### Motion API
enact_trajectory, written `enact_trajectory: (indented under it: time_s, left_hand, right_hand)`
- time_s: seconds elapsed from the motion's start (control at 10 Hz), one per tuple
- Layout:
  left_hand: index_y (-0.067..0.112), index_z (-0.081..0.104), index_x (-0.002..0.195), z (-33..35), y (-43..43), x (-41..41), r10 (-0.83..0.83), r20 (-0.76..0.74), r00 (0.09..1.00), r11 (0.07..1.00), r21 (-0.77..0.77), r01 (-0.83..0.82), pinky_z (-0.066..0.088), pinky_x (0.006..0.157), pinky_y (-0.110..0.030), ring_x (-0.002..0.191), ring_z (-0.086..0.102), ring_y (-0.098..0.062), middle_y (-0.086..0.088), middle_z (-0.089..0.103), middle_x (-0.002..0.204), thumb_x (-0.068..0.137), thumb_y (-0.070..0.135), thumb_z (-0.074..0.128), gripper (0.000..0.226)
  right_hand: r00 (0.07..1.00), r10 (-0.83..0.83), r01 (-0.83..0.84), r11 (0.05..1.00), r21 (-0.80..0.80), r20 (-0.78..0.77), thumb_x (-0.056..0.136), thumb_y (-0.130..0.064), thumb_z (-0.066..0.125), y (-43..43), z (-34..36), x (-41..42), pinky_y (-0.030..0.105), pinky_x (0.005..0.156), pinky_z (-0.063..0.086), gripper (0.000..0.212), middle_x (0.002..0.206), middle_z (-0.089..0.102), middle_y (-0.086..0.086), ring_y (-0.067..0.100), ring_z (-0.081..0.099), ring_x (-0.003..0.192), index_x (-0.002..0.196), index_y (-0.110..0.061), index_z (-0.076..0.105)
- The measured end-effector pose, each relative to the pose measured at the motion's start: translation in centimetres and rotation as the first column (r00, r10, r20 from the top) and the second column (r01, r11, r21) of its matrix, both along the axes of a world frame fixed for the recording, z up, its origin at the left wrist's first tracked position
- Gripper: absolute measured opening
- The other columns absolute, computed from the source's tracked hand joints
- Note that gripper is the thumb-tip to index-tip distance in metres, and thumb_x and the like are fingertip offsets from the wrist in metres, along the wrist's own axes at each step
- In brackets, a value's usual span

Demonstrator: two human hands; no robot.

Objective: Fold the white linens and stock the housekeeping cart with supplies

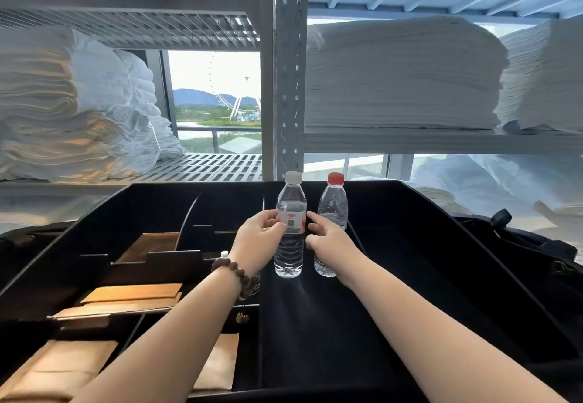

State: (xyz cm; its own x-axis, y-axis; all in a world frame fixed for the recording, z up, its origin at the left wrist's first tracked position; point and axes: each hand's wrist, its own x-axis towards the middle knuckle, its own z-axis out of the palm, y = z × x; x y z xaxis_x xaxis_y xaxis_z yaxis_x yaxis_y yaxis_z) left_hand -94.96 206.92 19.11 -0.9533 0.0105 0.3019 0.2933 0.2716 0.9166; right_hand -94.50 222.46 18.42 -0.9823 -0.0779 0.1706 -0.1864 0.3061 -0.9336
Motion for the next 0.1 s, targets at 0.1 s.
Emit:
enact_trajectory:
  time_s: [0.1]
  left_hand:
    - [0.046,0.054,0.083,-0.12,-0.32,1.35,0.074,-0.105,0.992,0.989,-0.117,-0.087,0.04,0.056,-0.003,0.073,0.058,0.011,0.021,0.061,0.081,0.087,0.025,0.061,0.022]
  right_hand:
    - [0.989,-0.112,0.117,0.992,0.051,-0.093,0.09,-0.011,0.051,0.06,0.45,1.3,0.007,0.071,0.043,0.043,0.078,0.062,-0.033,-0.01,0.058,0.078,0.092,-0.052,0.062]
